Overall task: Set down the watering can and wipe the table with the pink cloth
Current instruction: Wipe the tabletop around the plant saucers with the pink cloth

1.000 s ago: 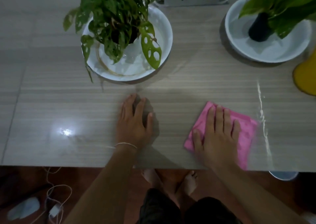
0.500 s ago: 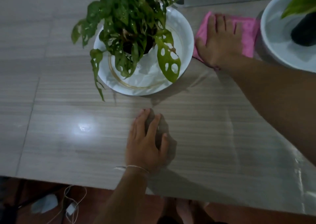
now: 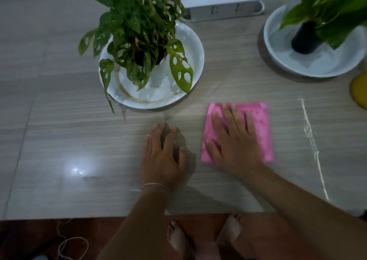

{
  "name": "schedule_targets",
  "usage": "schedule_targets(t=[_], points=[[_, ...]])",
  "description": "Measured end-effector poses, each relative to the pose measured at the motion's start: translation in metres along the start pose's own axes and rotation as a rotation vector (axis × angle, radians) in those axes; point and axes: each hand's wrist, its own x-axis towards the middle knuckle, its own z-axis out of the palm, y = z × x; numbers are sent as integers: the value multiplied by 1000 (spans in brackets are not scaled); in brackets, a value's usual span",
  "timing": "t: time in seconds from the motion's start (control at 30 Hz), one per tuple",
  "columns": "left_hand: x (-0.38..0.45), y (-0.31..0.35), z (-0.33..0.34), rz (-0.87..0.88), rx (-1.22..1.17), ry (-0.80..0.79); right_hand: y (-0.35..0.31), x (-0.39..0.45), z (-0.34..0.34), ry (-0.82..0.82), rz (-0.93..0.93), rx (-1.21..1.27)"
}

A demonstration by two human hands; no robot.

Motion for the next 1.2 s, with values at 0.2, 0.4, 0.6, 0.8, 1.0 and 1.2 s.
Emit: schedule_targets(t=[0.2, 0.4, 0.6, 0.8, 1.0, 1.2], points=[[-8, -3, 4, 34, 5, 41, 5, -105, 11, -83, 180, -3], [-5, -1, -1, 6, -14, 13, 90, -76, -10, -101, 398, -70], [-2, 0, 1, 15, 31, -1, 97, 22, -14, -38, 588, -27], [1, -2, -4, 30, 7, -6, 3, -6, 2, -52, 238, -1], [-3, -4, -5, 69, -2, -27, 68, -111, 6, -102, 131, 4], [-1, 2, -2, 43, 26, -16, 134, -33, -19, -83, 512, -44]])
